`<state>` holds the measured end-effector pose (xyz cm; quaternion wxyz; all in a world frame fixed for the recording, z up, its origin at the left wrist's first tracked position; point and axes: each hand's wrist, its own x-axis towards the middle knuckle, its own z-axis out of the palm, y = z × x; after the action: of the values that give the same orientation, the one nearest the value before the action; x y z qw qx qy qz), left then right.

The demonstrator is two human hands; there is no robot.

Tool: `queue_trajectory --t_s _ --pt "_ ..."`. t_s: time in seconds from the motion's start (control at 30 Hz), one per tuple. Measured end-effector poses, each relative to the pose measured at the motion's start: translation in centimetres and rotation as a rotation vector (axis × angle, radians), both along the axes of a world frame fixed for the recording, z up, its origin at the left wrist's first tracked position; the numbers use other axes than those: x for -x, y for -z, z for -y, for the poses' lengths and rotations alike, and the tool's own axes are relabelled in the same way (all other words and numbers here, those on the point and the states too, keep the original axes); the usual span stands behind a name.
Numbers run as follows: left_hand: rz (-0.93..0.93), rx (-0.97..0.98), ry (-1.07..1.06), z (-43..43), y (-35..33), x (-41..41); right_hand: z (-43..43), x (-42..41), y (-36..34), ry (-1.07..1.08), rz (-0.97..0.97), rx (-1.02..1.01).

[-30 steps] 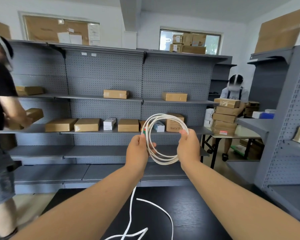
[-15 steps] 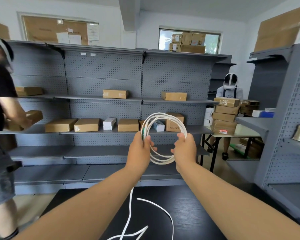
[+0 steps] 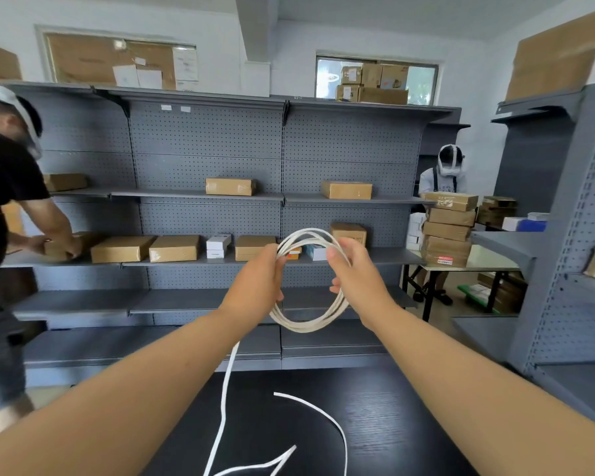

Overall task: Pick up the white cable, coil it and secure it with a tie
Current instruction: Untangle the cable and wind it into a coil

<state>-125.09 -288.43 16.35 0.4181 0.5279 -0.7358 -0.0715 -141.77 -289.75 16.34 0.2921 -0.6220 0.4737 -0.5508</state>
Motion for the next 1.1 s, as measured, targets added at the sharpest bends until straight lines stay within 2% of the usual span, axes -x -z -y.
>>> queue_trajectory --t_s 0.13,0.23,0.37,0.53,0.7,0.87,0.97,1.1 --pt "0.130 -0.042 0.028 0.2 0.0 -0.5 -0.2 0.1 -1.2 0.018 -0.364 0.120" --pt "0.156 -0.047 0.048 0.2 -0.2 -0.7 -0.6 0.1 -1.1 0.052 -0.501 0.196" --pt "0.153 -0.065 0.077 -0.1 -0.2 -0.6 -0.8 0.0 -0.3 0.160 -0.553 0.282" --pt "0.191 -0.059 0.084 -0.7 0.0 -0.3 -0.7 0.3 0.5 0.228 -0.674 0.223" --pt "0.274 -0.058 0.071 -0.9 -0.4 0.0 -0.7 0.6 1.1 0.067 -0.648 0.194" --pt "0.391 -0.081 0.078 -0.6 -0.5 0.6 -0.4 0.5 1.5 0.037 -0.846 0.216" --pt "0.357 -0.119 0.112 -0.2 -0.3 0.3 -0.2 0.6 1.5 0.063 -0.874 0.229" --pt "0.199 -0.192 0.180 0.0 0.8 -0.3 -0.3 0.6 1.5 0.078 -0.857 0.259"
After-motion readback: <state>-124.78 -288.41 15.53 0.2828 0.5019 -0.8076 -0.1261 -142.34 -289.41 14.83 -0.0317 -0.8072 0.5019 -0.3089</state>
